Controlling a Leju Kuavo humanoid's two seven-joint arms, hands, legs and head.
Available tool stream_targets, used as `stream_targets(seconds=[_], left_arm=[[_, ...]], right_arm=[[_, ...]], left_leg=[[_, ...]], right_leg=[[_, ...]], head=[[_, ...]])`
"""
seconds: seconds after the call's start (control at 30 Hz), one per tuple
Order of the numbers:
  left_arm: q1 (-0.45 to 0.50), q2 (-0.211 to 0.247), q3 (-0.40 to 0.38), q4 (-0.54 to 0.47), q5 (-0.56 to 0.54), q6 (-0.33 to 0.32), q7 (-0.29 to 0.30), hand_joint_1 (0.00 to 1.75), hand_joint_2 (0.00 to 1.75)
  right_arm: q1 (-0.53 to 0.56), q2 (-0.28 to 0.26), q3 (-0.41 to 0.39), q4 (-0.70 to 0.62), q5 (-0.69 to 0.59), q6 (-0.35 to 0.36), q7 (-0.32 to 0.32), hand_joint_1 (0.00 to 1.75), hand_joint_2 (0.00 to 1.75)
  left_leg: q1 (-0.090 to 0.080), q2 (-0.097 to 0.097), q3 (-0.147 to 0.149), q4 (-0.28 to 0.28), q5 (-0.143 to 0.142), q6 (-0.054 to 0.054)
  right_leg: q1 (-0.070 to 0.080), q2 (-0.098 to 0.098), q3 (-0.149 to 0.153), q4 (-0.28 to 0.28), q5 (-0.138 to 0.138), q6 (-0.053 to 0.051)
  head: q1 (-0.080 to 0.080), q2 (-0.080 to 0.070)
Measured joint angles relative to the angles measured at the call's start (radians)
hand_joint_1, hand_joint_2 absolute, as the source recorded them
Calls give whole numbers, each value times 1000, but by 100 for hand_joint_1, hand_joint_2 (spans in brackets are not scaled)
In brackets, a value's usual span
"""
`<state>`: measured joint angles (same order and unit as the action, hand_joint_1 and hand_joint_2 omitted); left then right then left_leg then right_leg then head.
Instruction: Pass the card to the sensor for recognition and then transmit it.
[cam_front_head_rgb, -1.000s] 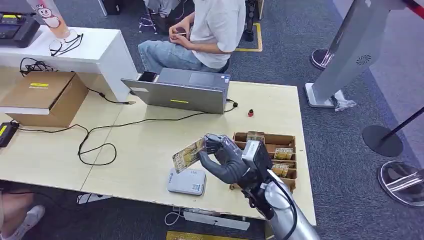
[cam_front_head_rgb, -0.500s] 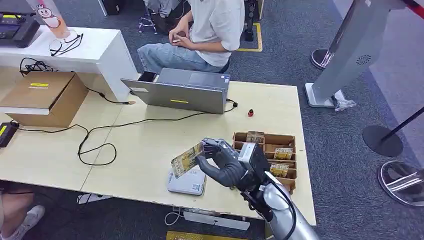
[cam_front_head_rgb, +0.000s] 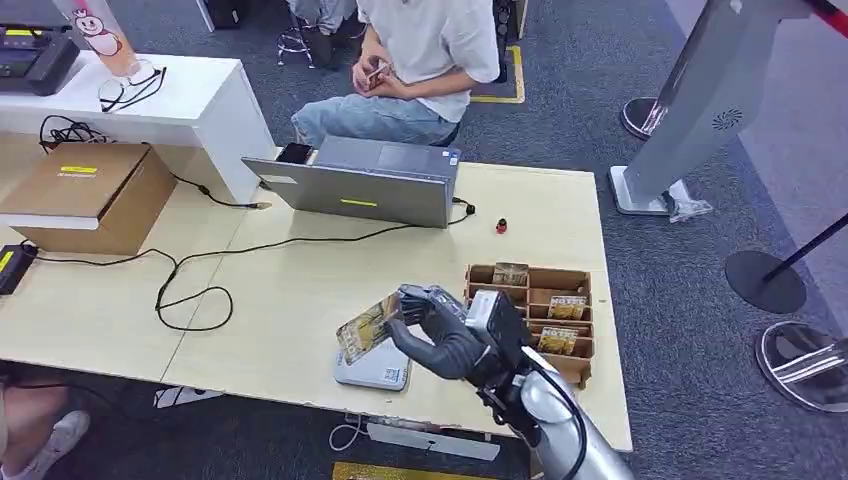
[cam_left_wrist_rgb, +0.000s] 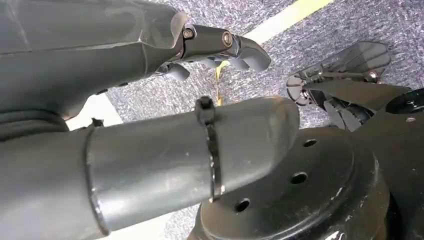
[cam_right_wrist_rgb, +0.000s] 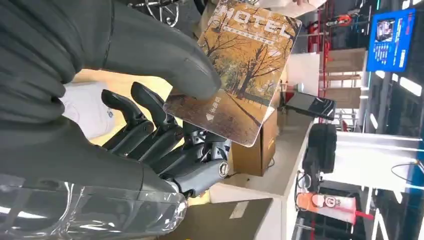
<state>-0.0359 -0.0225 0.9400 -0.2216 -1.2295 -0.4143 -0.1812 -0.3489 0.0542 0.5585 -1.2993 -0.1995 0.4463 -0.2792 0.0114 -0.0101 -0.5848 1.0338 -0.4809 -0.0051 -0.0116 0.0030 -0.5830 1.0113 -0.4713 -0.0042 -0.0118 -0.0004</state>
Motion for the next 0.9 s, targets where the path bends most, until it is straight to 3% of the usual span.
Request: stream_targets(seconds=[0.9], left_arm=[[-4, 3, 0, 0, -5, -10, 15, 0, 0]], right_arm=[[-18, 0, 72, 88, 41, -34, 31, 175, 175]], left_leg=[[0, 0, 0, 0, 0, 0]], right_leg=[[0, 0, 0, 0, 0, 0]], head=[[0, 0]])
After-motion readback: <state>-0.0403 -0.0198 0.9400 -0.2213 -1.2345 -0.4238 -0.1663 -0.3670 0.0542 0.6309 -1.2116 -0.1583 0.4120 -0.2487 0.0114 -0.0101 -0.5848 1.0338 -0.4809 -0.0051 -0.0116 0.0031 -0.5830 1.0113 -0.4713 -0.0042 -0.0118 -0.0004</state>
